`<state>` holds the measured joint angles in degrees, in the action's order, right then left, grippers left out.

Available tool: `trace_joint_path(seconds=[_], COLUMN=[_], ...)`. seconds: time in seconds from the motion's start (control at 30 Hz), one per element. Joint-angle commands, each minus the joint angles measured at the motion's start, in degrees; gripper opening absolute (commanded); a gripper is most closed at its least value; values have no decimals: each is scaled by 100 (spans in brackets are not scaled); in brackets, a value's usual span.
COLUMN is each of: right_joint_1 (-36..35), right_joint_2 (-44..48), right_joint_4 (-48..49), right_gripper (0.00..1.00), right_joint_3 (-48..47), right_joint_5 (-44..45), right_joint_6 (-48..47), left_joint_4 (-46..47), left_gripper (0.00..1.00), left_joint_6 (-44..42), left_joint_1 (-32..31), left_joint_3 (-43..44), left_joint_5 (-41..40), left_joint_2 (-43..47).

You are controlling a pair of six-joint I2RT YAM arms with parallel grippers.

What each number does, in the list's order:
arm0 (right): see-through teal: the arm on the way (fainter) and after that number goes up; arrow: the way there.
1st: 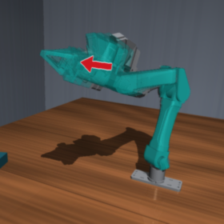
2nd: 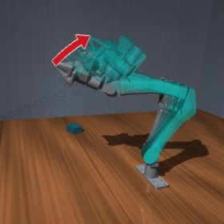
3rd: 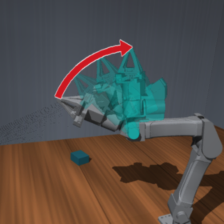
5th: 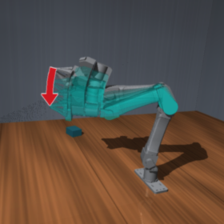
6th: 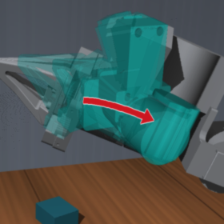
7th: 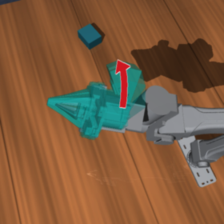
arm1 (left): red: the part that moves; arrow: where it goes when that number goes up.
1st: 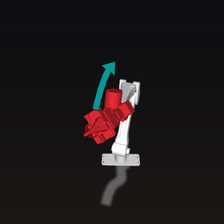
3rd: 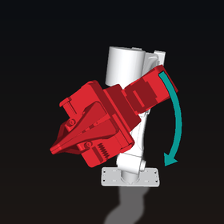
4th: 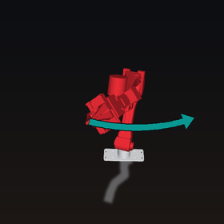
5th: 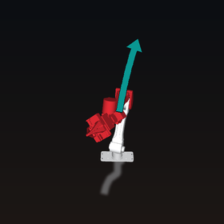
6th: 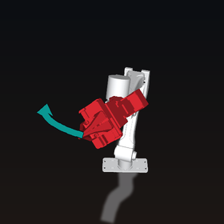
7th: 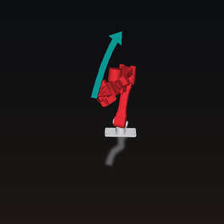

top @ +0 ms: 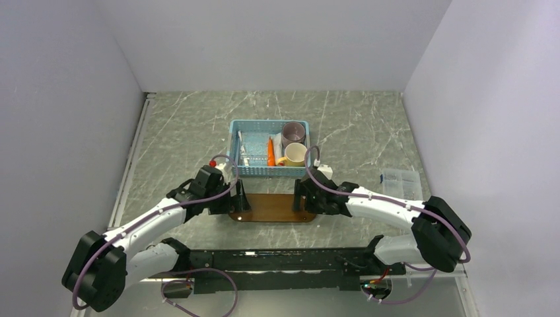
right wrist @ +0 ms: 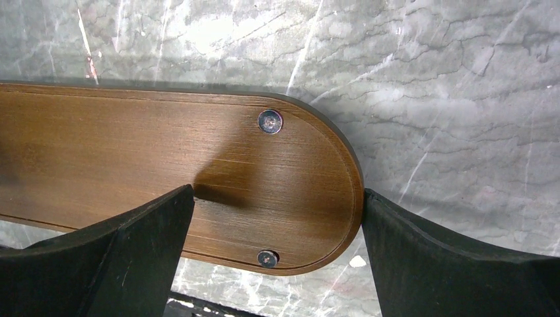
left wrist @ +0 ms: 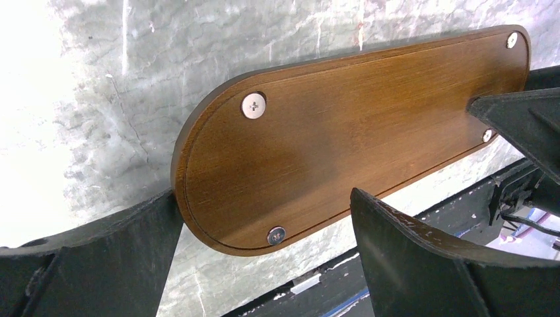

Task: Prepare toiletry sets of a toothbrush and toothpaste on the tray

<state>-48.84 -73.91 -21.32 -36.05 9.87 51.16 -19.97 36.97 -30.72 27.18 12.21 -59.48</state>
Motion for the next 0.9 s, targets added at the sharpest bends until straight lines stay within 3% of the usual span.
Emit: trace_joint_path(seconds=[0.0, 0.87], right_joint_1=[81, 260], right_joint_2=[-17, -117], right_joint_4=[295, 213], right_gripper=[98, 98], right_joint_3=[-212, -353], right_joint_5=[-88, -18], right_joint_6=[-110, -365], left_joint_4=[254, 149], left_gripper=[99, 99], left_joint_6=[-151, -244], left_joint_1=[14, 168], left_joint_3=[324, 218], left_joint_5=[139, 23], left_joint_2=[-46, -63])
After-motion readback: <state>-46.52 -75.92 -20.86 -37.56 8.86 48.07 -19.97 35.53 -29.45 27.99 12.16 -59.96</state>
